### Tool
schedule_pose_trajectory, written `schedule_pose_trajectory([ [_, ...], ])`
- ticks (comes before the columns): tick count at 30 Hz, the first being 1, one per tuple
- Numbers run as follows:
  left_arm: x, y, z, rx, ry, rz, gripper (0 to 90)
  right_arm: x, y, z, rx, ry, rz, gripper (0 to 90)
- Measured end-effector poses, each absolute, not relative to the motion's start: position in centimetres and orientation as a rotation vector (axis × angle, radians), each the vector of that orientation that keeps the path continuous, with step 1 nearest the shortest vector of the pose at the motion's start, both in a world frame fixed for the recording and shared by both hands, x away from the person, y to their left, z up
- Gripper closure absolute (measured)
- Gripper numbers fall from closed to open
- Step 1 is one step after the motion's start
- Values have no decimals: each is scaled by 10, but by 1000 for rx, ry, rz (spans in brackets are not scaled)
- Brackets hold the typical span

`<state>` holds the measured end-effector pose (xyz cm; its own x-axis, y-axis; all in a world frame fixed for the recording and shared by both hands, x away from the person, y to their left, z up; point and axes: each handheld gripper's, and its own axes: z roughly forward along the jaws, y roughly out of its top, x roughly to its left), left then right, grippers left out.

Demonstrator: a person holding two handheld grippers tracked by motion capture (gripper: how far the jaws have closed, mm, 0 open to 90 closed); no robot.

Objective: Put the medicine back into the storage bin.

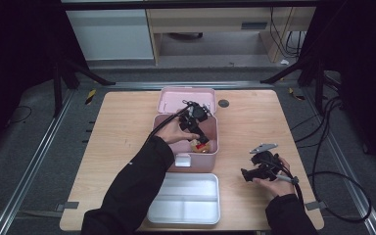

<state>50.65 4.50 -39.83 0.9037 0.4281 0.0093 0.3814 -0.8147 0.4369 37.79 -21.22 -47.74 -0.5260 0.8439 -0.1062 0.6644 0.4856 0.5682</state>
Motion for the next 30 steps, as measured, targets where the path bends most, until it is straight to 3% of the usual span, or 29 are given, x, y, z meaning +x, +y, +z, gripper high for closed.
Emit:
schedule_pose_trajectory([
  [14, 463, 87, -334, 2523, 549, 302, 196, 372, -205, -462, 1148, 2395, 743, 184],
  [30, 395, 159, -326, 2461, 540, 412, 220, 359, -186, -440, 902, 2475, 862, 323],
])
